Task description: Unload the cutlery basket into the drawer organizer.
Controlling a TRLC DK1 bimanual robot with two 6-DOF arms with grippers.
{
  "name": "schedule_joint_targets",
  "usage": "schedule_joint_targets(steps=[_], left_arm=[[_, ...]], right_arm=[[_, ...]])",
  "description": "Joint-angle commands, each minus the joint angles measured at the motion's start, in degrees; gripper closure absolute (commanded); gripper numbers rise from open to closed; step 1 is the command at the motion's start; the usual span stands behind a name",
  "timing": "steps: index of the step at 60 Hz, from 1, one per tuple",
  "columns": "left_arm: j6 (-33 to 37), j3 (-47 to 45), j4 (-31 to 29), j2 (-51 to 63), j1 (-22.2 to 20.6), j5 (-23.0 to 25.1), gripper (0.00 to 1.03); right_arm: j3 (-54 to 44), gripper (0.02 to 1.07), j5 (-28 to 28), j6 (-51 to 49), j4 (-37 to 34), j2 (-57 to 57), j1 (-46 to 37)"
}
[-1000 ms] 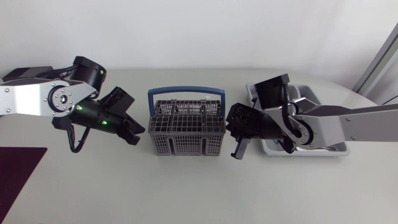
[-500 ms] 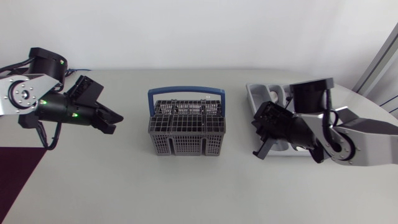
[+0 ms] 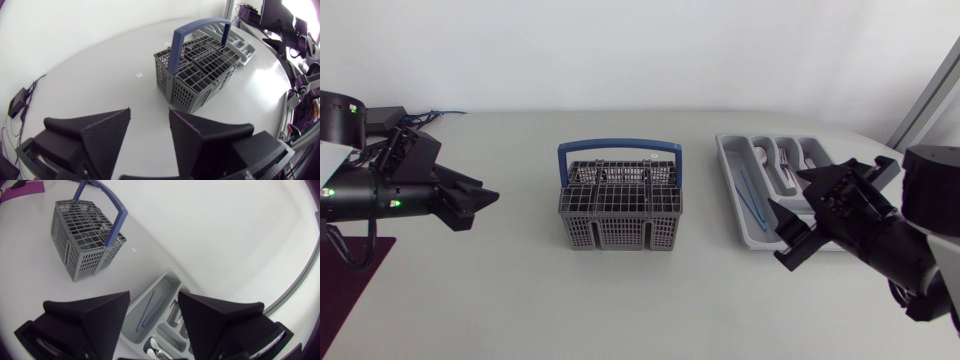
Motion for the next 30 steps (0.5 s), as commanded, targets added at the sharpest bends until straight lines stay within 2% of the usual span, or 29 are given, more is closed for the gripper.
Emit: schedule_joint_targets(steps=[1,15,30], left_arm=[[-0.1,-2.6,0.7,-3.1,-0.2,0.5,0.04],[-1.3,-7.5,3.6,-10.1,-0.3,-0.5,0.04],[-5.5,-13.3,8.2,-19.4,1.1,-0.6,0.04]], right_arm=[[-1.8,0.06,0.8,1.6,-2.0,-4.2,-0.4],[-3.8,0.06,1.0,4.3,-5.9,-13.5,-2.2],[-5.2,0.06,1.8,6.4,-5.7,-19.1,-5.3]])
